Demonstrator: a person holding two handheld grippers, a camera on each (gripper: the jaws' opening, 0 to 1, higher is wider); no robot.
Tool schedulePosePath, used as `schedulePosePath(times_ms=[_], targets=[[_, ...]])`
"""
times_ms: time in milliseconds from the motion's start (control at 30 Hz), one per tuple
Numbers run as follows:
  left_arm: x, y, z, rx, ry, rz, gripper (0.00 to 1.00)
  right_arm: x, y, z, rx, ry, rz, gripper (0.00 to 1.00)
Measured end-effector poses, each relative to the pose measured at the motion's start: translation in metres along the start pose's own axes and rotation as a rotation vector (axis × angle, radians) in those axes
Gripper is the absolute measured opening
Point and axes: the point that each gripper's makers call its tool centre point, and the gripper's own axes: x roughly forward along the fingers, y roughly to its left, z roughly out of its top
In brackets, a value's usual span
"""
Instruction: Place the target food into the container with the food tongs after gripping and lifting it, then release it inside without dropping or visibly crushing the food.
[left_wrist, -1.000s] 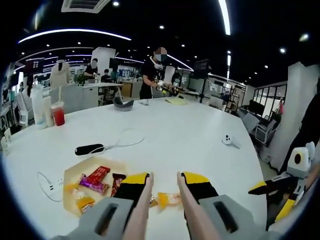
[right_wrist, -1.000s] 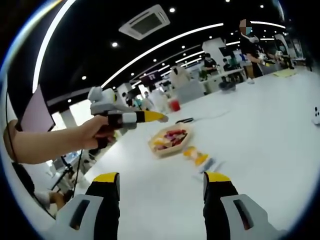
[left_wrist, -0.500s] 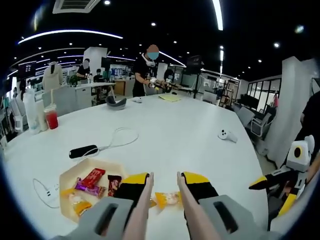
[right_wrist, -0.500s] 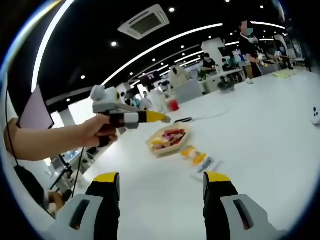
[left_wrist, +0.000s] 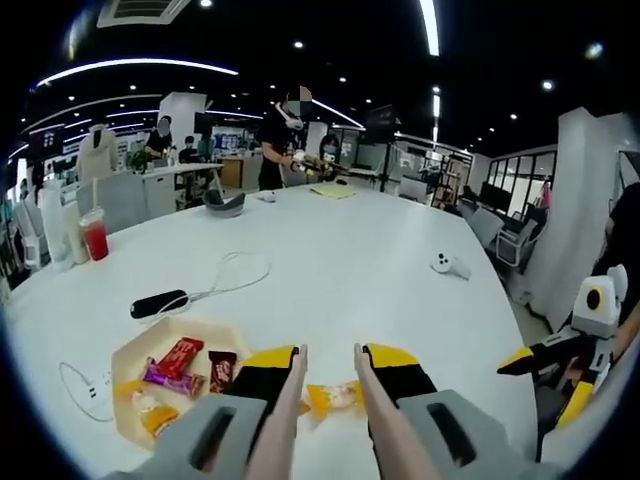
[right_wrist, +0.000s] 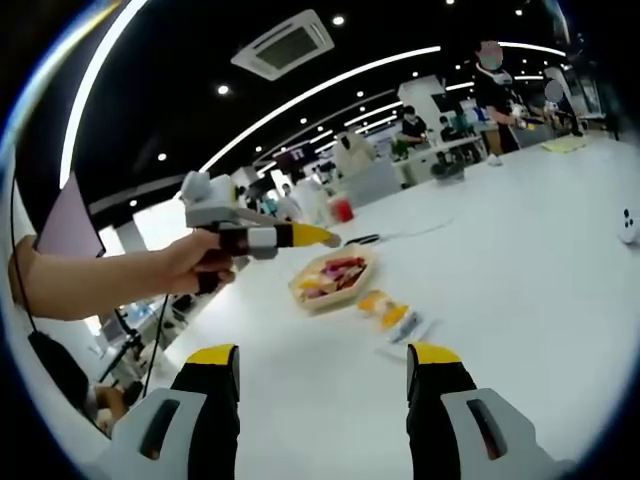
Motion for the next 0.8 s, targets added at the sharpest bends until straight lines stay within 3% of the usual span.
schedulePosePath(times_ms=[567, 800], targets=[[0.009, -0.001, 0.003, 0.049, 0.027, -0.032, 0.24, 0.0, -0.001, 0.002, -0.011, -0.002, 0.002, 0.68], [0.017, -0.006, -0.005, 0.044, 0.051, -0.055, 0.25, 0.0, -0.002, -0.001, -0.005, 0.002, 0.002, 0.68]])
